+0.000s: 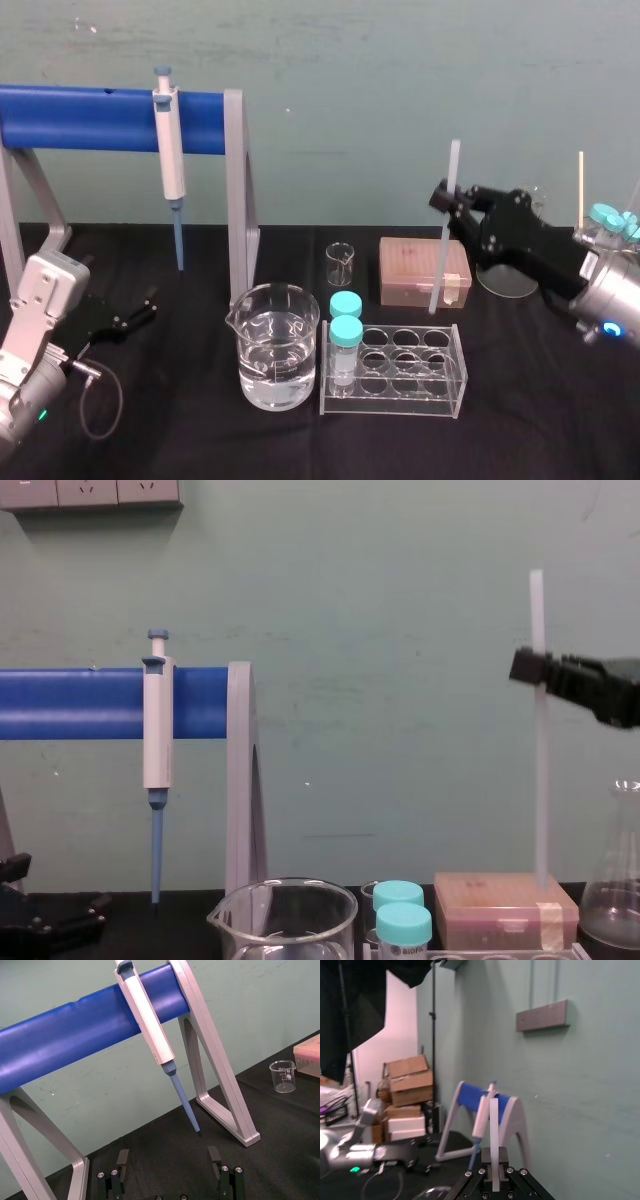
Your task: Pick up the stirring rod with one hand, then place it down.
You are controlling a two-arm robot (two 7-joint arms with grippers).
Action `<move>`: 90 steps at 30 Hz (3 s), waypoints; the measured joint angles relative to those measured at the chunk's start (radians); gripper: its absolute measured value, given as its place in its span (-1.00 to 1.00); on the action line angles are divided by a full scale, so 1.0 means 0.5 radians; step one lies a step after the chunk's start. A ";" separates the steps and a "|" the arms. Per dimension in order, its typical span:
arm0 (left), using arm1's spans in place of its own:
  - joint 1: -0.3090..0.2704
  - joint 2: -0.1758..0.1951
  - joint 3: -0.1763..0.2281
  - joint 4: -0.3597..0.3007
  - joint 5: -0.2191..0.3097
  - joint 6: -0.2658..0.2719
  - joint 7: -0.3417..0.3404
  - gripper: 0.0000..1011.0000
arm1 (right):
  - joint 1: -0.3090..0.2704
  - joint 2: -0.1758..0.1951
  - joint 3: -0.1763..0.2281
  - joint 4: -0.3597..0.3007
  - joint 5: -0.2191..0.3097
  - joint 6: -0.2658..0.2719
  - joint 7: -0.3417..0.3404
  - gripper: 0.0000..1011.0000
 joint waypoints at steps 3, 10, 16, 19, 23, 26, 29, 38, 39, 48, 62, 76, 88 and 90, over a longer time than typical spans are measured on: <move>0.000 0.000 0.000 0.000 0.000 0.000 0.000 0.98 | -0.034 0.033 -0.026 -0.004 0.018 -0.005 0.041 -0.86; 0.000 0.000 0.000 0.000 0.000 0.000 0.000 0.98 | -0.092 0.097 -0.069 0.003 0.021 -0.041 0.085 -0.86; 0.000 0.000 0.000 0.000 0.000 0.000 0.000 0.98 | -0.109 0.105 -0.081 0.066 0.007 -0.114 0.097 -0.86; 0.000 0.000 0.000 0.000 0.000 0.000 0.000 0.98 | -0.101 0.090 -0.085 0.116 -0.003 -0.159 0.112 -0.86; 0.000 0.000 0.000 0.000 0.000 0.000 0.000 0.98 | -0.076 0.060 -0.091 0.183 -0.007 -0.196 0.134 -0.86; 0.000 0.000 0.000 0.000 0.000 0.000 0.000 0.98 | -0.056 0.037 -0.098 0.233 -0.006 -0.215 0.155 -0.86; 0.000 0.000 0.000 0.000 0.000 0.000 0.000 0.98 | -0.036 0.016 -0.111 0.275 -0.009 -0.235 0.178 -0.86; 0.000 0.000 0.000 0.000 0.000 0.000 0.000 0.98 | 0.002 -0.024 -0.162 0.393 -0.085 -0.275 0.204 -0.86; 0.000 0.000 0.000 0.000 0.000 0.000 0.000 0.98 | 0.004 -0.026 -0.166 0.402 -0.090 -0.276 0.203 -0.86; 0.000 0.000 0.000 0.000 0.000 0.000 0.000 0.98 | 0.016 -0.064 -0.192 0.503 -0.131 -0.259 0.186 -0.86; 0.000 0.000 0.000 0.000 0.000 0.000 0.000 0.98 | 0.023 -0.086 -0.208 0.549 -0.175 -0.228 0.149 -0.86; 0.000 0.000 0.000 0.000 0.000 0.000 0.000 0.98 | 0.022 -0.083 -0.206 0.547 -0.169 -0.227 0.152 -0.49; 0.000 0.000 0.000 0.000 0.000 0.000 0.000 0.98 | 0.022 -0.082 -0.205 0.546 -0.167 -0.225 0.156 0.27; 0.000 0.000 0.000 0.000 0.000 0.000 0.000 0.98 | 0.022 -0.082 -0.205 0.546 -0.167 -0.225 0.156 0.43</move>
